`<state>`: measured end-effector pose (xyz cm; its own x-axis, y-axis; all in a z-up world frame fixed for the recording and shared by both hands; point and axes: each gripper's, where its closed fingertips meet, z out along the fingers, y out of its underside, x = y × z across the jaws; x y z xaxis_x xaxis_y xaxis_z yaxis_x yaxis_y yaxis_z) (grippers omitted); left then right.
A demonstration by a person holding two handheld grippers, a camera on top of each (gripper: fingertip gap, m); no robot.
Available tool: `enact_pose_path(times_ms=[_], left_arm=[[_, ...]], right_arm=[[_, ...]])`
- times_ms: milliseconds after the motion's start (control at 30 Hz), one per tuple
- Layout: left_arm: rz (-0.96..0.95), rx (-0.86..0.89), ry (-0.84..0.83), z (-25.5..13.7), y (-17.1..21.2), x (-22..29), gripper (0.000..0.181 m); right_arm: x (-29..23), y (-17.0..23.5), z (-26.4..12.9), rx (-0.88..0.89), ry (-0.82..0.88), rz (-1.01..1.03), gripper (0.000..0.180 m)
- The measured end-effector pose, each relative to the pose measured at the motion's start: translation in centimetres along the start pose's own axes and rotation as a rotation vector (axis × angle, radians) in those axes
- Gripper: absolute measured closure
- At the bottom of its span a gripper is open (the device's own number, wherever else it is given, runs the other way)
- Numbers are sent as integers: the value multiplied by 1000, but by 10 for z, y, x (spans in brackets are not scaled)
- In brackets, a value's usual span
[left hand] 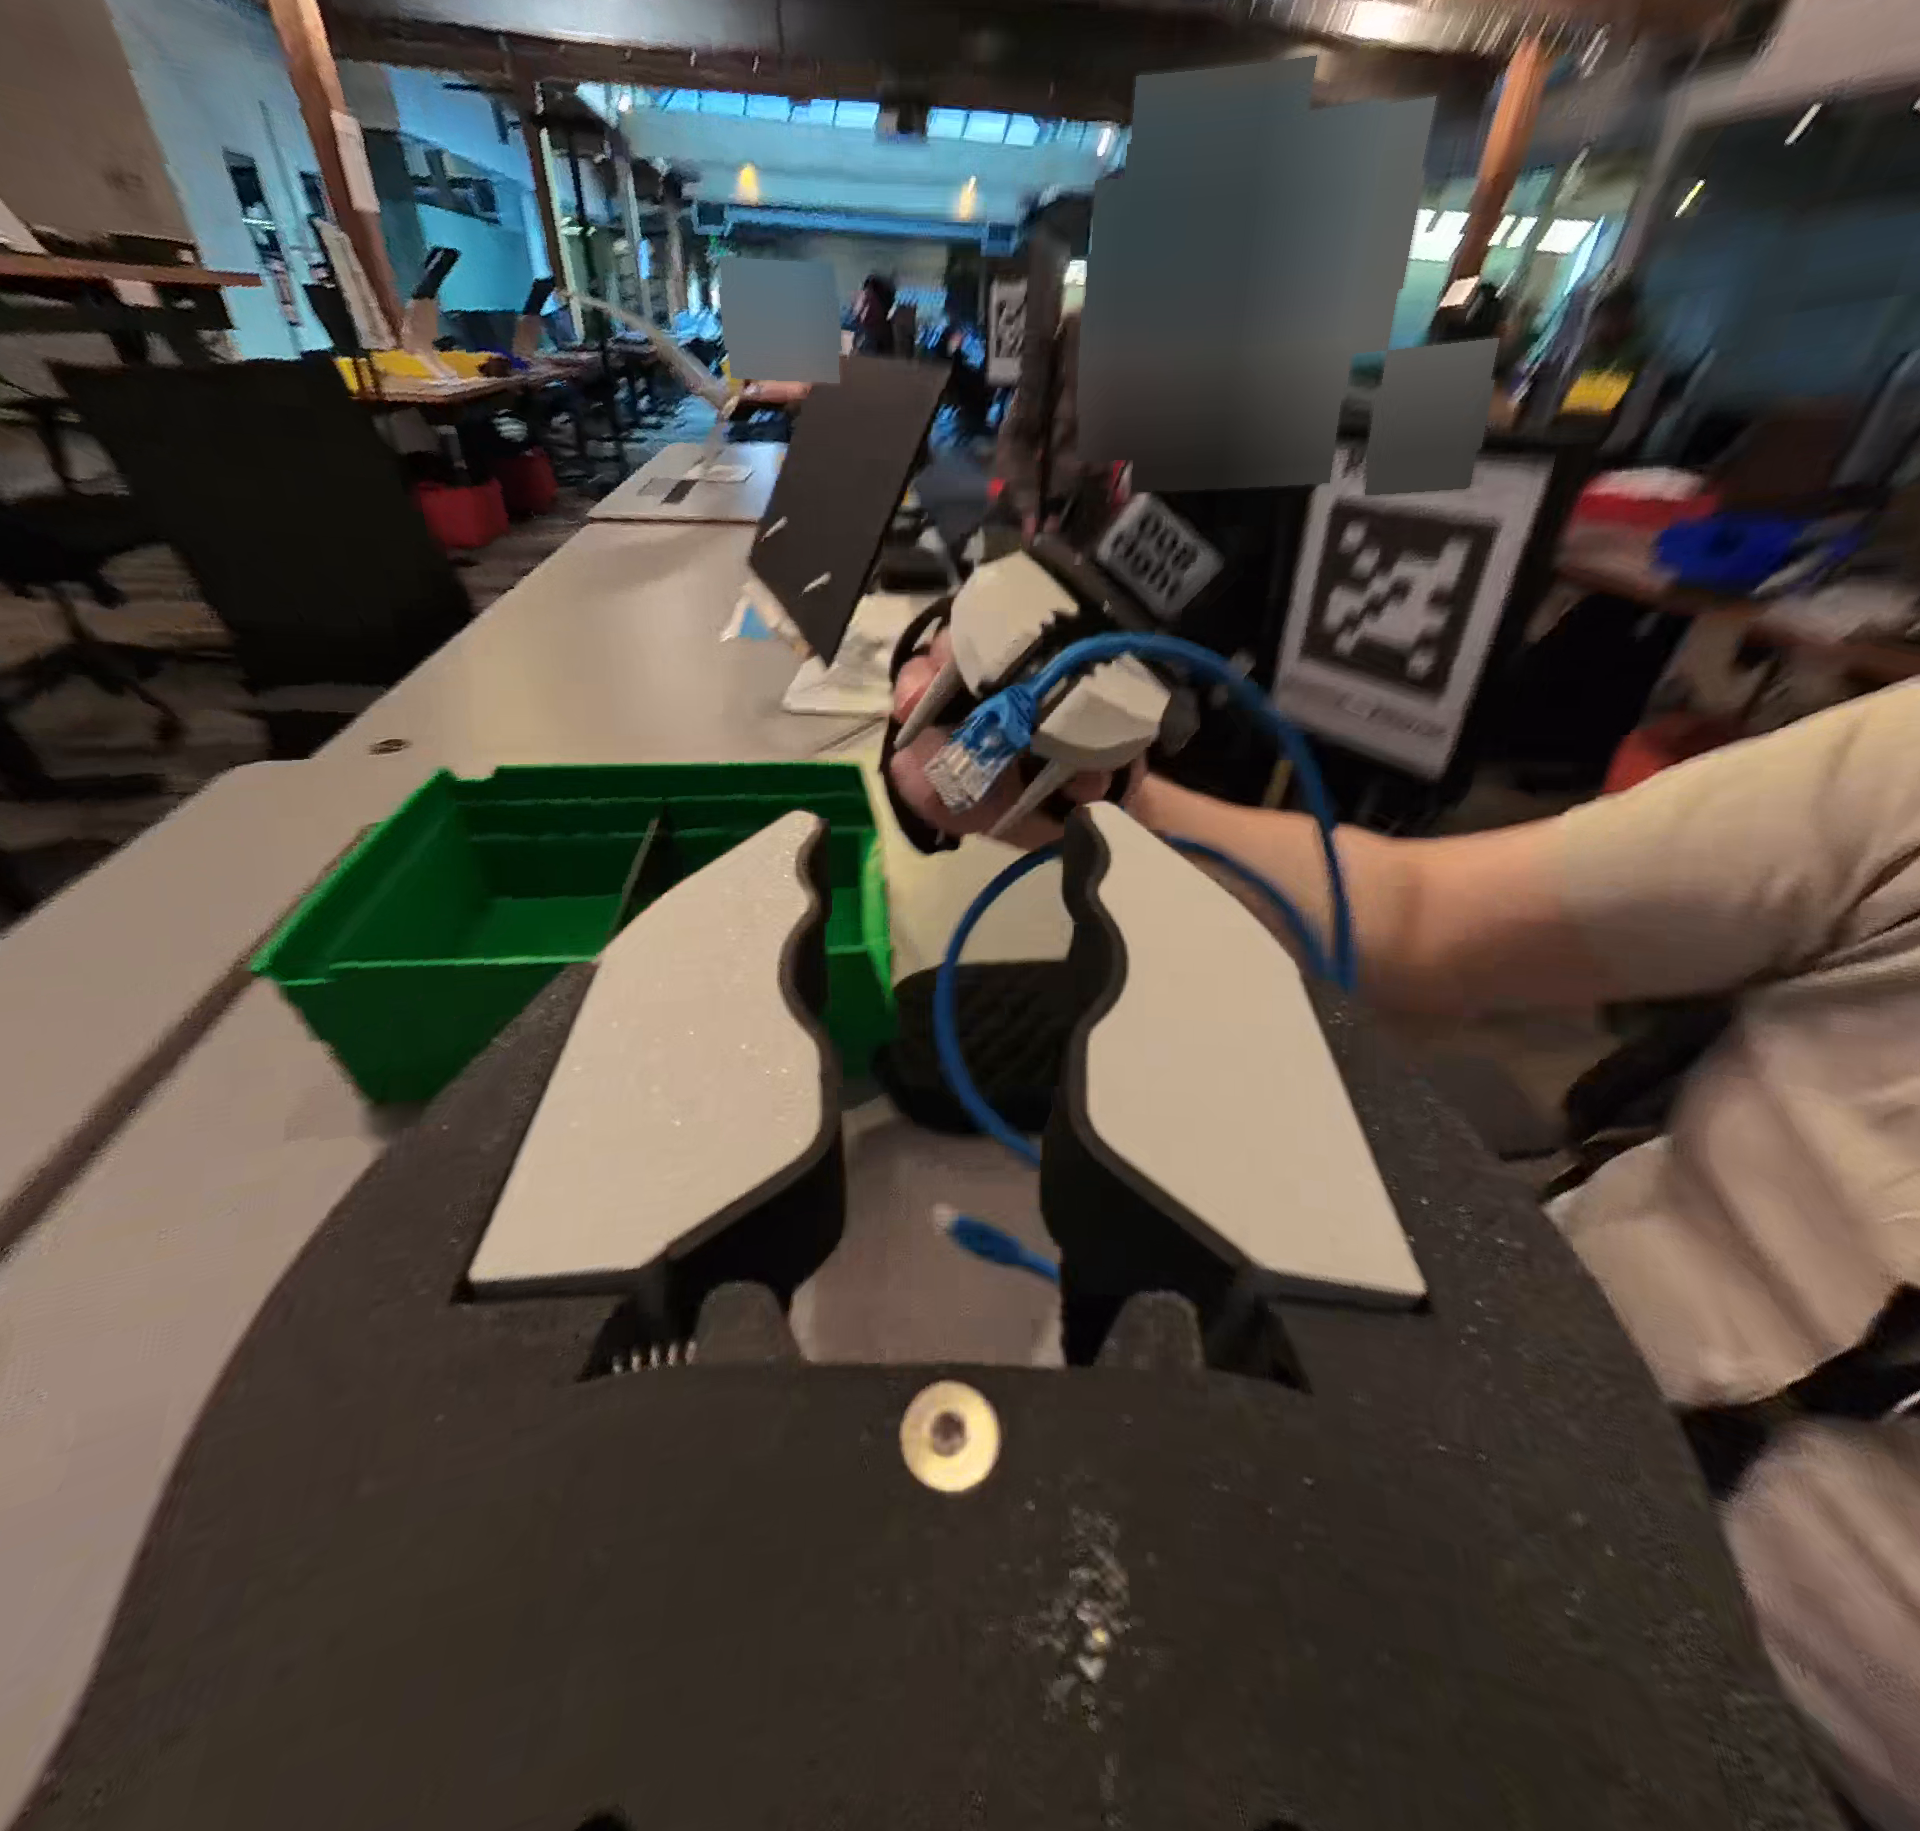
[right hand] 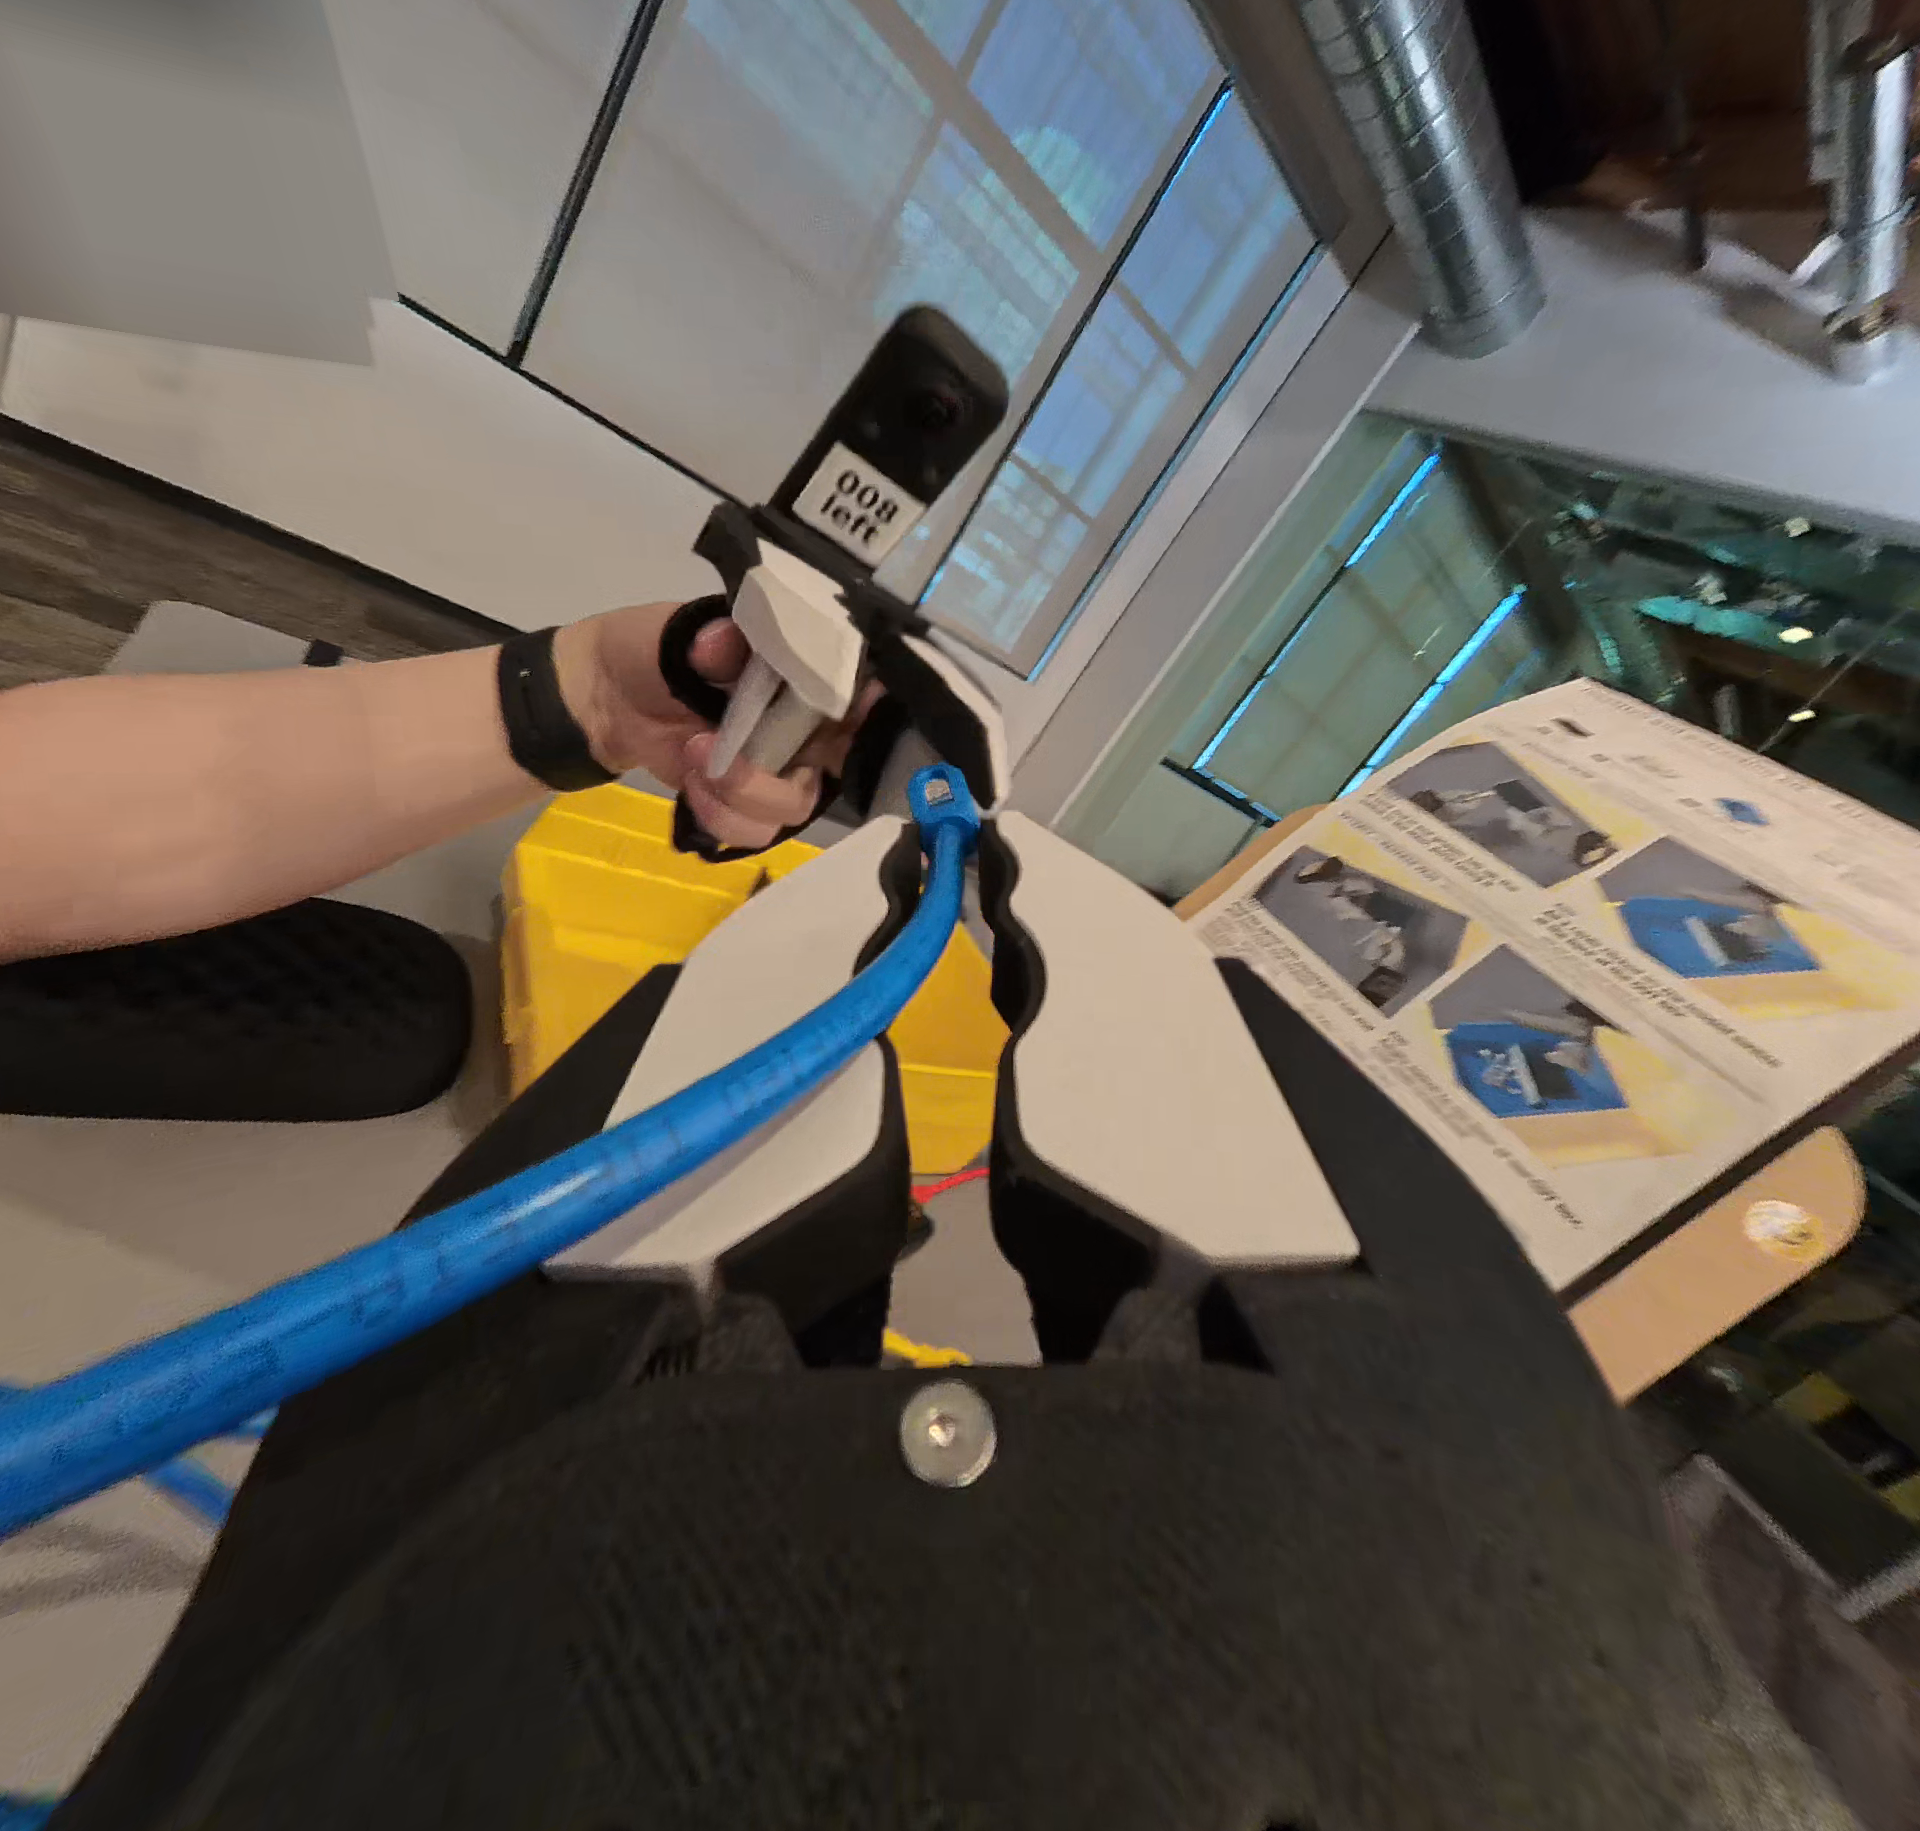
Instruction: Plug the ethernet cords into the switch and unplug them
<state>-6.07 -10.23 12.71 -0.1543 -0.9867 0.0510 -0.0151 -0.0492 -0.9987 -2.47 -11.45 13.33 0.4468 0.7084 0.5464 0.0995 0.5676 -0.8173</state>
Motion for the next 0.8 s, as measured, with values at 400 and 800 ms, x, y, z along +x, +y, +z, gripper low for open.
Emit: enact_pose_path(times_ms=[400,800], left_arm=[[-214,198,188,20,-18,6,158],[-357,116,34,16,-13,-14,163]], right_arm=[[1,-12,23,16,100,-217,168],[18,13,27,-64,262,-352,167]])
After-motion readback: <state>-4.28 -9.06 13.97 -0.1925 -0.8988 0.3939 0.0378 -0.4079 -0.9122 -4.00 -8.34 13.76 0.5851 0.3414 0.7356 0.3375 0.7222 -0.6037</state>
